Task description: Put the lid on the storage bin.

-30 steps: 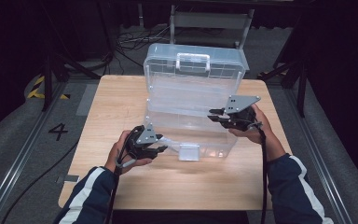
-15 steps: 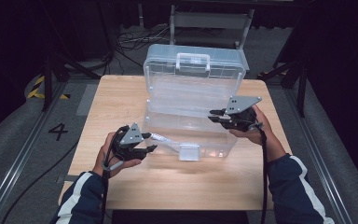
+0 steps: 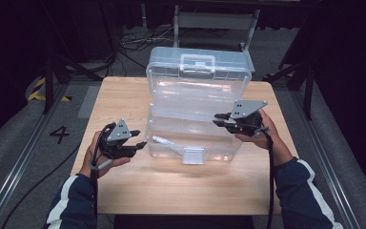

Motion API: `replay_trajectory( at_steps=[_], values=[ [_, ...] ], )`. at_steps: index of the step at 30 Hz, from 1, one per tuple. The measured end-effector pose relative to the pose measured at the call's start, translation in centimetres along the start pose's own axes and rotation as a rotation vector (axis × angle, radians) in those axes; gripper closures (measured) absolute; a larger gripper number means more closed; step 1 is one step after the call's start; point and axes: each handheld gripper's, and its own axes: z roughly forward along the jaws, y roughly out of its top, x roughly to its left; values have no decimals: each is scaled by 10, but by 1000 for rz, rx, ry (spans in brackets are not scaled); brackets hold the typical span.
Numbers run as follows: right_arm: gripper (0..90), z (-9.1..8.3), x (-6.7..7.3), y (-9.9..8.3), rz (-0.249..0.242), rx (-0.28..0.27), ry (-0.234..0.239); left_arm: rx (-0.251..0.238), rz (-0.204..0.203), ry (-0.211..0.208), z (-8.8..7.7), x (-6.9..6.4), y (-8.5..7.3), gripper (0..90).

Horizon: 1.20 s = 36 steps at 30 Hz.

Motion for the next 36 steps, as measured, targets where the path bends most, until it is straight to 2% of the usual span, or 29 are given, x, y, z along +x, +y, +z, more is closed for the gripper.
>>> replay_trajectory(
  at_steps=[2, 3, 5, 7, 9, 11, 12, 14, 18, 22, 24, 29, 32, 36],
  values=[
    [775, 0, 0, 0, 2, -2, 2, -4, -11, 35, -1, 8, 0, 549],
    [775, 0, -1, 0, 6, -3, 5, -9, -31, 48, -1, 14, -1, 550],
    [775, 0, -1, 0, 6, -3, 4, -31, -57, 50, -1, 24, -1, 559],
    [775, 0, -2, -1, 10, -5, 8, -39, -58, 89, -1, 31, 1, 594],
    [775, 0, -2, 0, 12, -5, 9, -61, -85, 115, -4, 40, 4, 616],
    [775, 0, -1, 0, 16, -4, 9, -88, -98, 131, -7, 48, 9, 698],
    [774, 0, -1, 0, 16, -4, 9, -93, -102, 128, -8, 50, 11, 723],
    [774, 0, -1, 0, 18, -6, 9, -111, -75, 129, -8, 54, 19, 800],
    [771, 1, -1, 0, 17, -5, 5, -141, -72, 128, -5, 60, 32, 897],
    [771, 0, 0, -1, 16, -5, 6, -160, -89, 89, 4, 68, 46, 900],
    [771, 0, 0, -1, 14, -2, 7, -168, -88, 86, 8, 70, 52, 900],
    [771, 0, 1, -1, 10, 1, 7, -214, -132, 52, 15, 79, 63, 900],
    [771, 0, 1, -1, 7, 3, 7, -235, -161, 43, 17, 84, 70, 900],
    [771, 0, 3, -1, 1, 8, 8, -248, -171, 41, 20, 87, 78, 900]
  ],
)
